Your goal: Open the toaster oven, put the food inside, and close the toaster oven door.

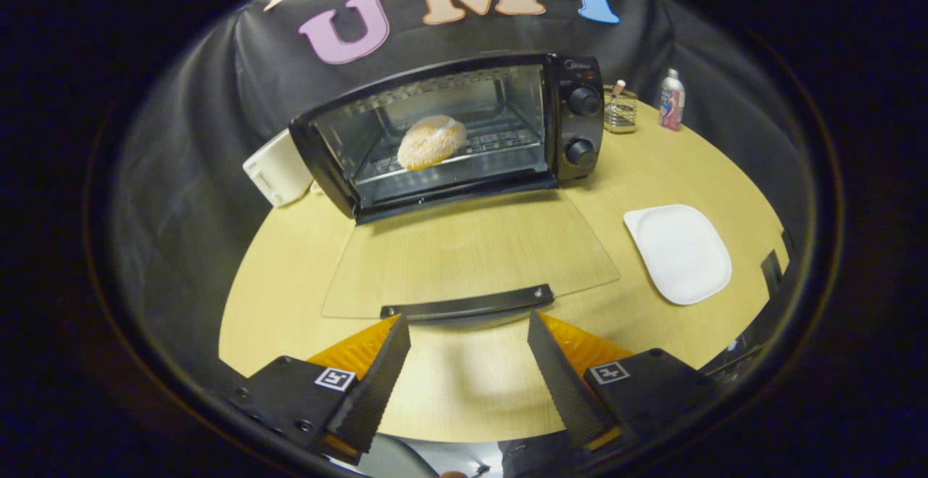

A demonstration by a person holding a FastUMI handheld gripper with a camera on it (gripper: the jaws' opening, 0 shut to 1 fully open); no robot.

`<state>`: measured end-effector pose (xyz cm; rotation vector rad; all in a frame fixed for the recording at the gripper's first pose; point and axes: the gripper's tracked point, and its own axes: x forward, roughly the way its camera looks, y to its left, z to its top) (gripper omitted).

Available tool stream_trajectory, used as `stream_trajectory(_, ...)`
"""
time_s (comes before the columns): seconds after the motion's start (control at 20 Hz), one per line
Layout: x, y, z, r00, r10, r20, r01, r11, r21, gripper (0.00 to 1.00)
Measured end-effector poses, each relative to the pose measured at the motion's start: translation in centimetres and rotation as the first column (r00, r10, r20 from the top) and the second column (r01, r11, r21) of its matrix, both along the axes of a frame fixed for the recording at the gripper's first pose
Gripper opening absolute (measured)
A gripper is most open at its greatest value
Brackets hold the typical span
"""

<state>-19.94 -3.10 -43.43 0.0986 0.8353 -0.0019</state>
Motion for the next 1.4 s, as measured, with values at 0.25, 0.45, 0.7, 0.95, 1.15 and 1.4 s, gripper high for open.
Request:
stream_trajectory(0.25, -0.5, -0.6, -2.4, 0.998, 0.029, -0.063, -0.035, 0.996, -0.086, 1.0)
stream_trajectory(0.45, 0.6, -1.0, -3.9, 0.996, 0.04, -0.08, -0.05, 0.99, -0.135, 1.0)
stream_trajectory(0.7, 1.1, -0.7, -3.2, 0.996, 0.066, -0.061, -0.075, 0.981, -0.177, 1.0)
stream_trajectory(0.95, 1.5, -0.4, -0.8, 0.997, 0.072, 0.009, -0.069, 0.978, -0.198, 1.0)
stream_trajectory(1.15, 2.6, 0.0, 1.4, 0.995, 0.083, 0.059, -0.07, 0.977, -0.201, 1.0)
stream_trajectory(1.4, 6.7, 0.9, 5.4, 0.983, 0.094, 0.157, -0.062, 0.979, -0.196, 1.0)
